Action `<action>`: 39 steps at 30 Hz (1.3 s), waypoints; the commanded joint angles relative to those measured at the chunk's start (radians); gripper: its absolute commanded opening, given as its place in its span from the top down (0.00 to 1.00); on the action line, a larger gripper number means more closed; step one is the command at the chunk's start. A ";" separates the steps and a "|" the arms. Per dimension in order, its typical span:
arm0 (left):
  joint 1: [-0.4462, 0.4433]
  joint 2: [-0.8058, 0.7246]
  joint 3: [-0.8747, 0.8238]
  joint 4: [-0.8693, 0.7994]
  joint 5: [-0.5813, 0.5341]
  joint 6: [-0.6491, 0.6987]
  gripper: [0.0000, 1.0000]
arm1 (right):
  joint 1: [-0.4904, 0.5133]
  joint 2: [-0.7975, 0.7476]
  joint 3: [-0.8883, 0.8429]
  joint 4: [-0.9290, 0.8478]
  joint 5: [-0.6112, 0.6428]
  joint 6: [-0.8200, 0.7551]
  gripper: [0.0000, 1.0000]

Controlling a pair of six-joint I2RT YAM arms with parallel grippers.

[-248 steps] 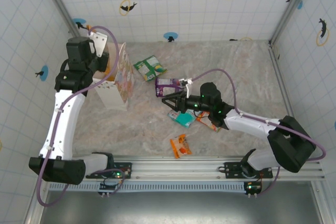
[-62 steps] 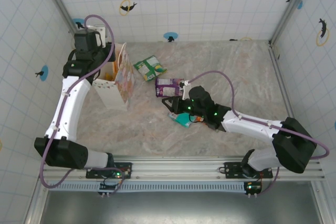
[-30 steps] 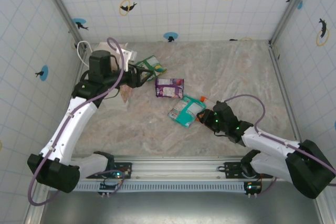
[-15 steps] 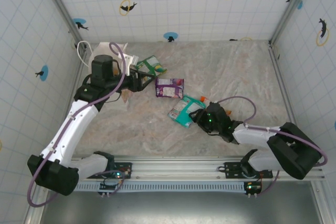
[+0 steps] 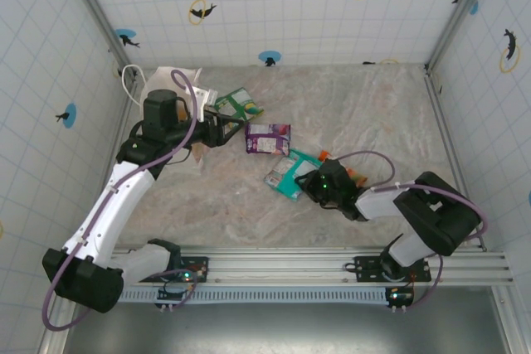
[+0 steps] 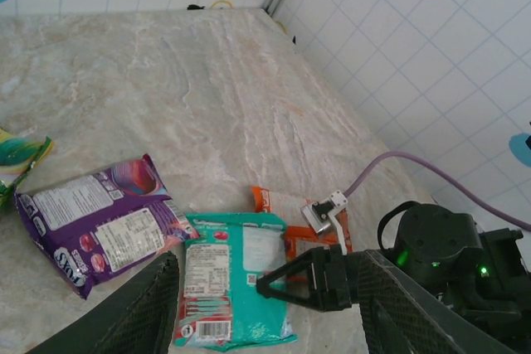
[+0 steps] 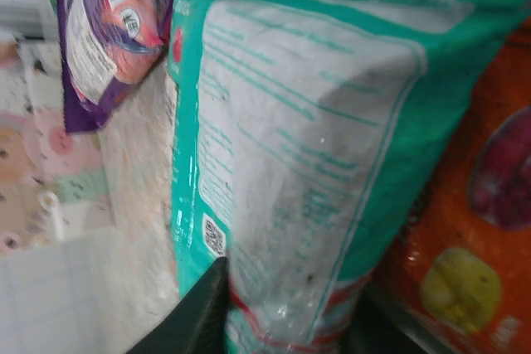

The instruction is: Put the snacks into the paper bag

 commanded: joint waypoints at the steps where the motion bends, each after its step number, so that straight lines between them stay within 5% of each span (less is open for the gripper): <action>1: -0.006 -0.005 -0.014 0.016 0.012 0.002 0.42 | -0.006 0.014 0.042 0.042 -0.001 -0.023 0.78; 13: -0.006 0.008 -0.011 -0.008 0.025 0.010 0.41 | -0.006 -0.091 0.023 -0.015 -0.009 -0.107 0.94; 19: -0.006 -0.011 -0.028 -0.044 0.018 0.004 0.41 | -0.022 -0.238 -0.112 0.098 -0.036 -0.148 1.00; 28: -0.012 -0.042 -0.137 0.120 0.077 -0.196 0.41 | -0.122 -0.404 -0.108 0.144 -0.219 -0.309 1.00; 39: -0.025 -0.043 -0.233 0.352 0.156 -0.362 0.32 | -0.247 -0.381 0.092 0.315 -0.552 -0.381 1.00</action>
